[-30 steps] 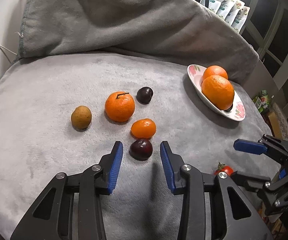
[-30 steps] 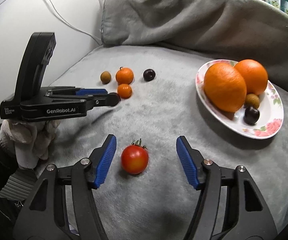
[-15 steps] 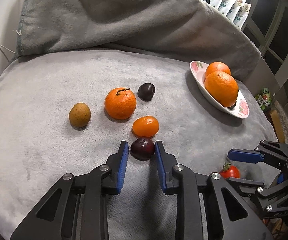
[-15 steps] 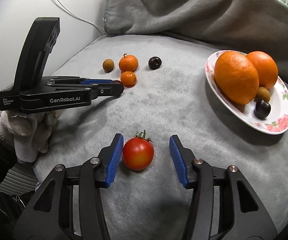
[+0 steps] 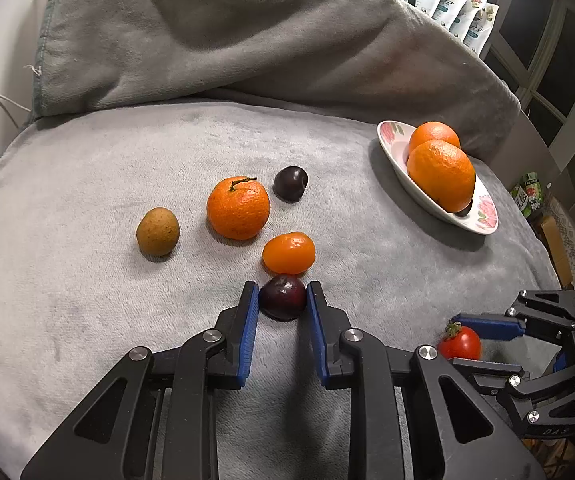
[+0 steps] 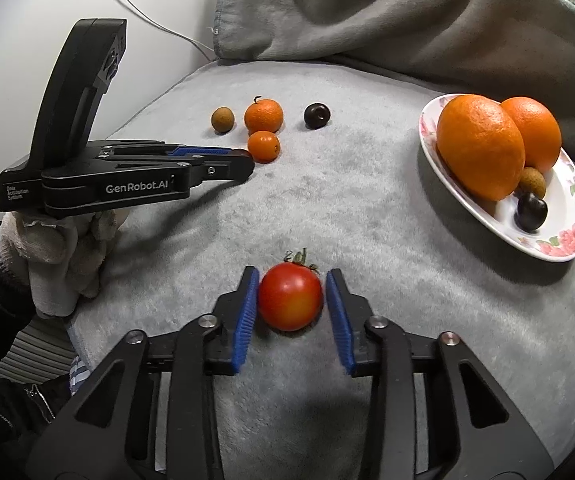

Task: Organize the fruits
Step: 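Close the right gripper on the red tomato while the left gripper closes on another dark plum, then carry the tomato and the plum in both grippers over the plate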

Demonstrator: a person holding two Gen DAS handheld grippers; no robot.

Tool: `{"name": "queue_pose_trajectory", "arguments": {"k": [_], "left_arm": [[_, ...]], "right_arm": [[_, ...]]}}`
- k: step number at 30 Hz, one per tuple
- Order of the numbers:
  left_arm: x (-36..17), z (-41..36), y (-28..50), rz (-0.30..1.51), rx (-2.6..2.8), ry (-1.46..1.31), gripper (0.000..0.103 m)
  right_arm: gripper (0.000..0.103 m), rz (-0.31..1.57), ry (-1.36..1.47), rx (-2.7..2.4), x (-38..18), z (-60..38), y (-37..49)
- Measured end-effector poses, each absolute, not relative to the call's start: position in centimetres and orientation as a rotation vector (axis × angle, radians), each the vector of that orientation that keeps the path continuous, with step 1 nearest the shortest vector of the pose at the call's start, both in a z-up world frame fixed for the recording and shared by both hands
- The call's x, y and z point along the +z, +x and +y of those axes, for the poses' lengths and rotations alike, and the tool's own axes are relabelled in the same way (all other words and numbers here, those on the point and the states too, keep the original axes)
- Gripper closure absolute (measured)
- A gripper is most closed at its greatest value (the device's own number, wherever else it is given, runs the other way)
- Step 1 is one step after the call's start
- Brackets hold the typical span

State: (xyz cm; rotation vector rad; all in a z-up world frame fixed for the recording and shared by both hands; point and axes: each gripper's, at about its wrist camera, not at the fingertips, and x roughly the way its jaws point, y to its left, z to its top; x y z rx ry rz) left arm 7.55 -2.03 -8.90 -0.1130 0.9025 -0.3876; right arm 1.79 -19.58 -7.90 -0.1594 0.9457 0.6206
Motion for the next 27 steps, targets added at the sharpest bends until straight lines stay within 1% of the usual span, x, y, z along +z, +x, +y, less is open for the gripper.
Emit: {"name": "queue_pose_trajectory", "arguments": {"k": [16, 27], "left_arm": [[-7.7, -2.1, 6.7, 0.878, -0.394, -0.12, 0.081], [-5.3, -4.7, 5.6, 0.828, -0.452, -0.106, 0.081]], "right_arm": [[0.07, 0.902, -0.14, 0.6, -6.7, -20.7, 1.2], [0.07, 0.854, -0.107, 0.541, -5.1, -23.8, 1.1]]}}
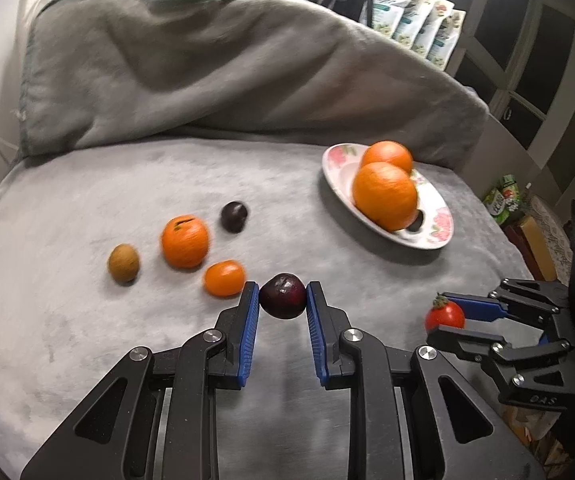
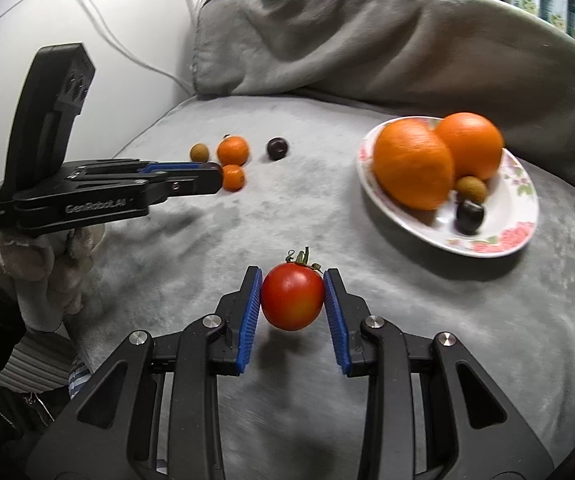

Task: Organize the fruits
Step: 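Carry the tomato and the plum in both grippers over the plate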

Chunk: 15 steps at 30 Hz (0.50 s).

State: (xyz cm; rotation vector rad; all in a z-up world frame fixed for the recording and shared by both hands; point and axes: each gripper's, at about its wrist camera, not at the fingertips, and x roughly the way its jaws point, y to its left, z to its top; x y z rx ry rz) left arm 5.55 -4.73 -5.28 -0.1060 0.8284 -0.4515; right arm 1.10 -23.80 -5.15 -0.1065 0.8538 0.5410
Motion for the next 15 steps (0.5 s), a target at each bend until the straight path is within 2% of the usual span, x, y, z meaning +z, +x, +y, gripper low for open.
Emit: {"name": "queue_pose_trajectory", "arguments": {"k": [15], "left_arm": [[-2.7, -10.8, 5.4, 0.78, -0.566, -0.081, 0.081]], "right_arm": [[0.07, 0.789, -0.04, 0.411, -3.2, -30.7, 1.9]]}}
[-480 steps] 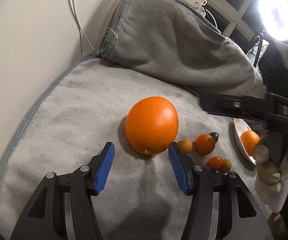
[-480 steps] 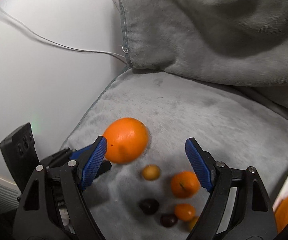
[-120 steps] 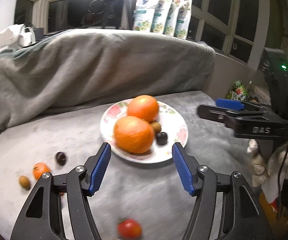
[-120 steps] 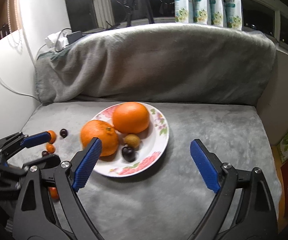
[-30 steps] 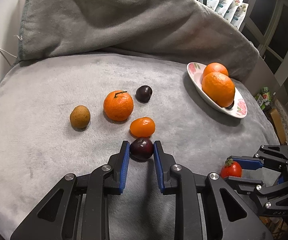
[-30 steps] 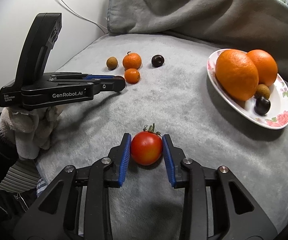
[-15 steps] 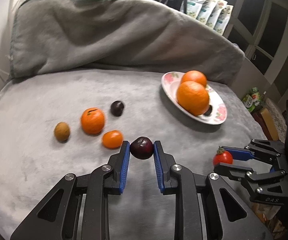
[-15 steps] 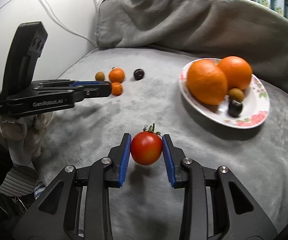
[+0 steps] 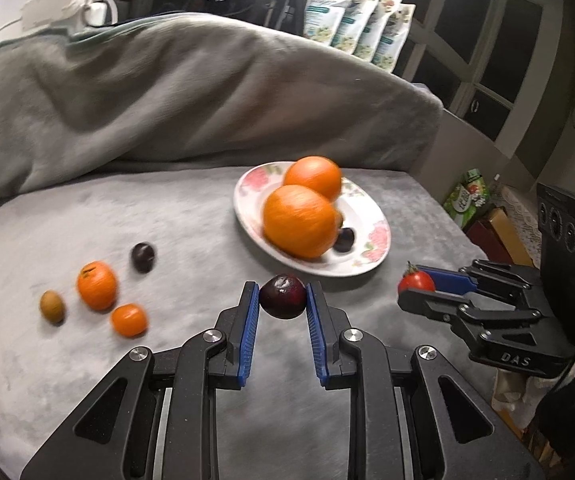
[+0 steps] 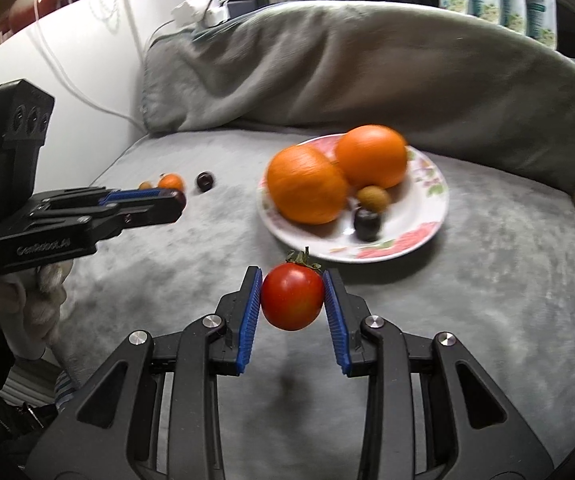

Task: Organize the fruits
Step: 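Carry the tomato and the plum in both grippers over the plate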

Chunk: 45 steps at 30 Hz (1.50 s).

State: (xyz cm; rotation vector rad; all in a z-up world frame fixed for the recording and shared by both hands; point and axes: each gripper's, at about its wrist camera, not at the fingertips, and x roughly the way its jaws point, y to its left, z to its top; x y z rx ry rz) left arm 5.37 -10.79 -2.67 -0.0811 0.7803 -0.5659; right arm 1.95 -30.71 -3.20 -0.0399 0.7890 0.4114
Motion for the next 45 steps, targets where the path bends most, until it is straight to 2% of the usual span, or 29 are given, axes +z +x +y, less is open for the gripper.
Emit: {"name": "queue_pose_trajectory", "arguments": {"k": [20, 45], "left_arm": [[-1.8, -18.4, 6.3, 0.749, -0.661, -0.004, 0.081], [-3.6, -23.2, 7.4, 0.746, -0.663, 0.115, 0.081]], "right_arm": [[0.07, 0.75, -0.05, 0.322, -2.2, -35.9, 7.6], [0.07, 0.811, -0.021, 0.35, -4.1, -37.1, 13.7]]}}
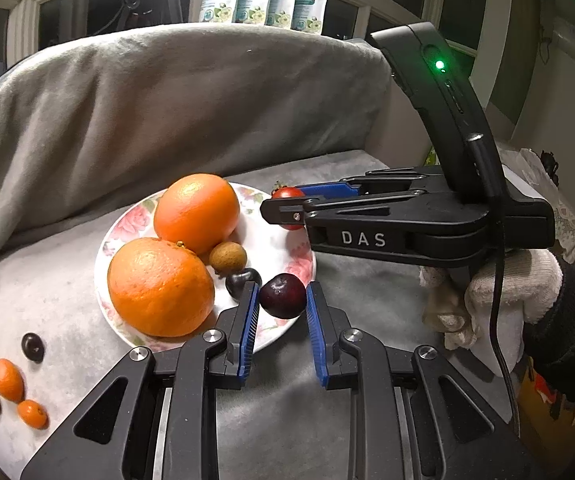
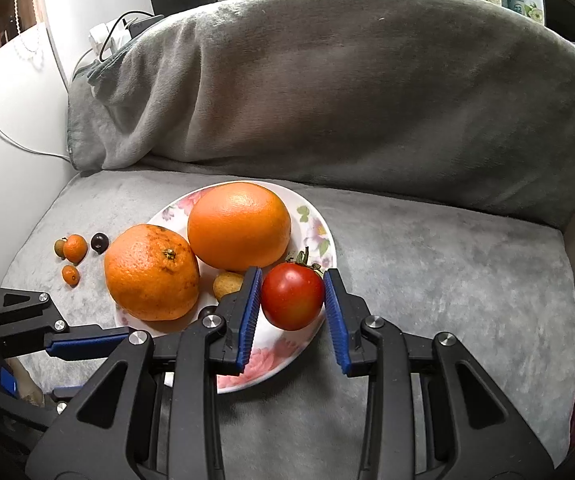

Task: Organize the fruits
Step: 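Carry the tomato and the plum in both grippers over the plate, then lower the tomato and plum onto the plate and open both grippers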

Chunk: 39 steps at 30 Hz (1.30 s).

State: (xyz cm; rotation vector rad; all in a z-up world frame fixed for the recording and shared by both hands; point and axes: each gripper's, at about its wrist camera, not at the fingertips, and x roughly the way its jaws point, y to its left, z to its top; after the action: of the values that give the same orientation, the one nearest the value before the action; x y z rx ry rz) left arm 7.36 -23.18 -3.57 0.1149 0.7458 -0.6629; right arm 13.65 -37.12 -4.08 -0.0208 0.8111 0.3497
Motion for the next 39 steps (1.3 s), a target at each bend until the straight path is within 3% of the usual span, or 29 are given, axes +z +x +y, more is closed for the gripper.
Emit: {"name": "queue_pose_trajectory", "arguments": {"k": [12, 15, 18, 20, 23, 33, 39], "left_arm": [[-3.5, -24.2, 7.0, 0.728, -0.643, 0.157, 0.08], [-3.5, -24.1, 7.0, 0.725, -0.64, 0.153, 0.075], [-3.3, -23.9, 6.9, 0.716, -0.639, 0.149, 0.061], [-3.1, -23.7, 6.8, 0.714, -0.641, 0.144, 0.06], [-3.0, -23.3, 6.6, 0.712, -0.641, 0.132, 0.054], [-2.2, -21.8, 6.6, 0.71, -0.635, 0.1, 0.044], [-1.4, -20.1, 5.6, 0.69, -0.612, 0.088, 0.044]], "right_arm": [[0.067, 0.808, -0.035, 0.357, -3.9, -36.6, 14.0], [0.033, 0.791, -0.032, 0.339, -3.5, -36.8, 13.9], [0.031, 0.771, -0.019, 0.331, -3.0, -37.1, 13.7], [0.031, 0.765, -0.012, 0.324, -2.8, -37.2, 13.7], [0.017, 0.758, -0.004, 0.317, -2.5, -37.4, 13.6], [0.016, 0.746, 0.015, 0.31, -1.8, -37.3, 12.9], [0.016, 0.726, 0.032, 0.309, -0.7, -36.8, 11.8]]}}
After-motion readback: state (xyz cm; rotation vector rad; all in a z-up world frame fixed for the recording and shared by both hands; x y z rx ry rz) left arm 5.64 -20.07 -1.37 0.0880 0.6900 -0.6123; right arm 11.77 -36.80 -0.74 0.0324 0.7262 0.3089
